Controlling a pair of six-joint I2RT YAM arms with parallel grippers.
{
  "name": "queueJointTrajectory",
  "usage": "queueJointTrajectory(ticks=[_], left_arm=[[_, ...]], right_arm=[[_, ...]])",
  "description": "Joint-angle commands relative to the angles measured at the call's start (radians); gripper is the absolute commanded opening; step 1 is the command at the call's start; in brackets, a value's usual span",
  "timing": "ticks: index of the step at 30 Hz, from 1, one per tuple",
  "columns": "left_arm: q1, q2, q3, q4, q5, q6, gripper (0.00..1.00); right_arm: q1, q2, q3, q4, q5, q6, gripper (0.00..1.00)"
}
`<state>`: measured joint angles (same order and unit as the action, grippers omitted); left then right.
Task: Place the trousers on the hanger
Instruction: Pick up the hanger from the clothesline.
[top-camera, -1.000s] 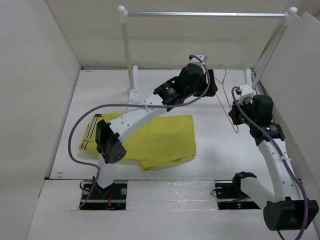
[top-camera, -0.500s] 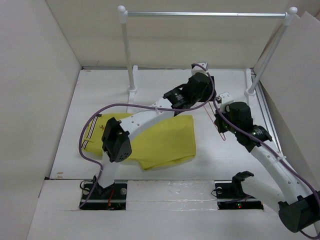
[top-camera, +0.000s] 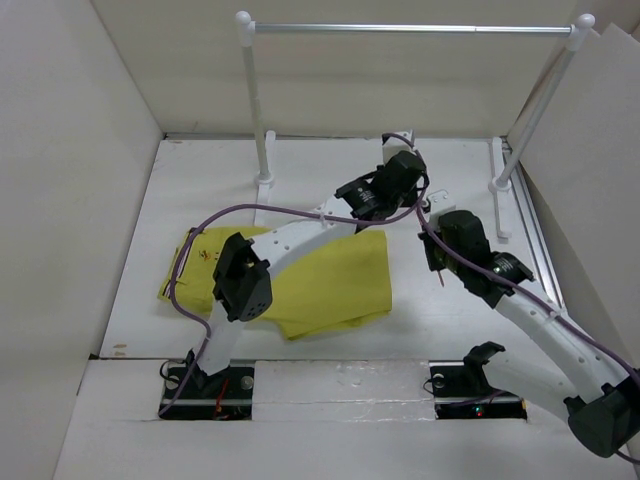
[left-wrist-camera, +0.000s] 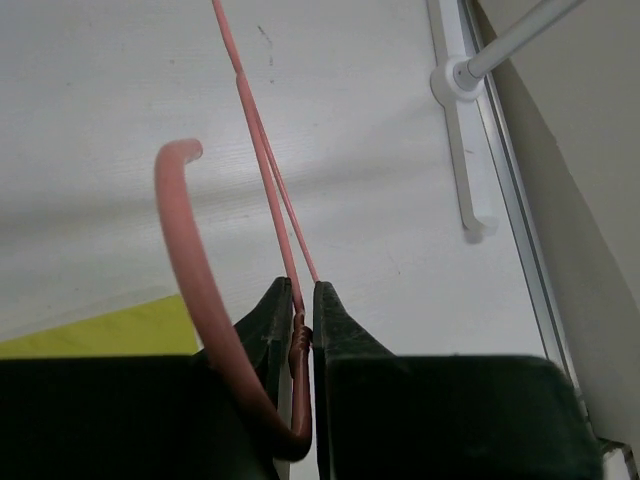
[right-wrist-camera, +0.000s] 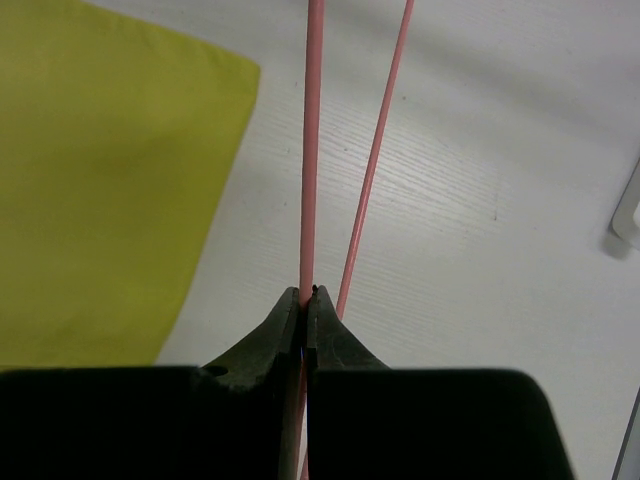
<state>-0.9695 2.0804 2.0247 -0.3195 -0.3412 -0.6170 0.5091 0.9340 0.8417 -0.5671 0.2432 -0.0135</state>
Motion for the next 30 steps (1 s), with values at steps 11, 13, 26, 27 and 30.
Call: queueJointTrajectory(ticks=[11,13,26,27,30], left_arm=[[-0.008,-0.204,-0.328,0.149,0.097,-0.147,0.00],[-0.008,-0.247,-0.391,0.203,0.140,-0.220,0.00],[-0.051,-0.342,-0.750,0.339,0.114,-0.383,0.00],[-0.060,-0.341,-0.761,0.347,0.113,-0.398,0.00],[-0.069,-0.336,-0.778,0.346,0.103,-0.415,0.00]], right_arm=[[-0.026,-0.103,0.013,-0.137,-0.074,-0.013,0.56],[-0.035,-0.103,0.031,-0.160,-0.140,-0.043,0.63],[-0.135,-0.055,0.115,-0.097,-0.614,-0.209,0.69],[-0.135,-0.047,0.122,-0.099,-0.640,-0.209,0.72],[-0.135,-0.034,0.131,-0.118,-0.728,-0.241,0.76]])
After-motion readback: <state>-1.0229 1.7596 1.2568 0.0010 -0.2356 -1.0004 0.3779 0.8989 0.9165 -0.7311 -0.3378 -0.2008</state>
